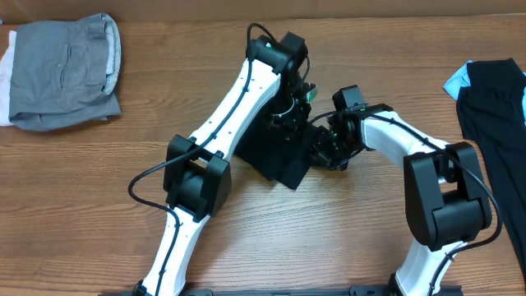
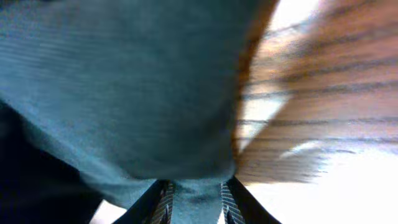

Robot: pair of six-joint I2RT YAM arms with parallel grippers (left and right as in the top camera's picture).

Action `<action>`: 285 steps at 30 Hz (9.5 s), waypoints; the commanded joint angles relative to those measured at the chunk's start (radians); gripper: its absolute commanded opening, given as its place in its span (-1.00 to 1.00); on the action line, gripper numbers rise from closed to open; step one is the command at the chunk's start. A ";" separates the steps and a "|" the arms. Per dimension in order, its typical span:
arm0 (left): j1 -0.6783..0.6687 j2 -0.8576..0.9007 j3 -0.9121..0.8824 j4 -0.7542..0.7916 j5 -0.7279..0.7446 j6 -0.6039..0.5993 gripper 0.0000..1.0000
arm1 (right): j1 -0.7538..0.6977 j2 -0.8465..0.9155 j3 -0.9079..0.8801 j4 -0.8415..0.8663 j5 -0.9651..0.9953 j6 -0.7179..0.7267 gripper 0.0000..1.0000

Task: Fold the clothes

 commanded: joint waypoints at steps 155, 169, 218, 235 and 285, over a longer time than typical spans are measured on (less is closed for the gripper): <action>0.922 0.209 0.818 0.003 -0.061 0.145 -0.92 | -0.335 0.033 0.455 -0.525 0.426 -0.318 1.00; 0.975 0.178 0.817 0.107 -0.114 0.173 -0.92 | -0.335 0.033 0.455 -0.525 0.426 -0.318 1.00; 1.188 0.181 0.299 0.666 -0.296 0.156 0.28 | -0.335 0.033 0.455 -0.525 0.426 -0.318 1.00; 1.102 0.054 0.383 0.586 -0.129 0.078 0.78 | -0.335 0.033 0.455 -0.525 0.426 -0.318 1.00; 0.921 -0.177 0.596 0.104 0.373 -0.081 1.00 | -0.343 -0.142 0.475 -0.505 0.022 -0.340 1.00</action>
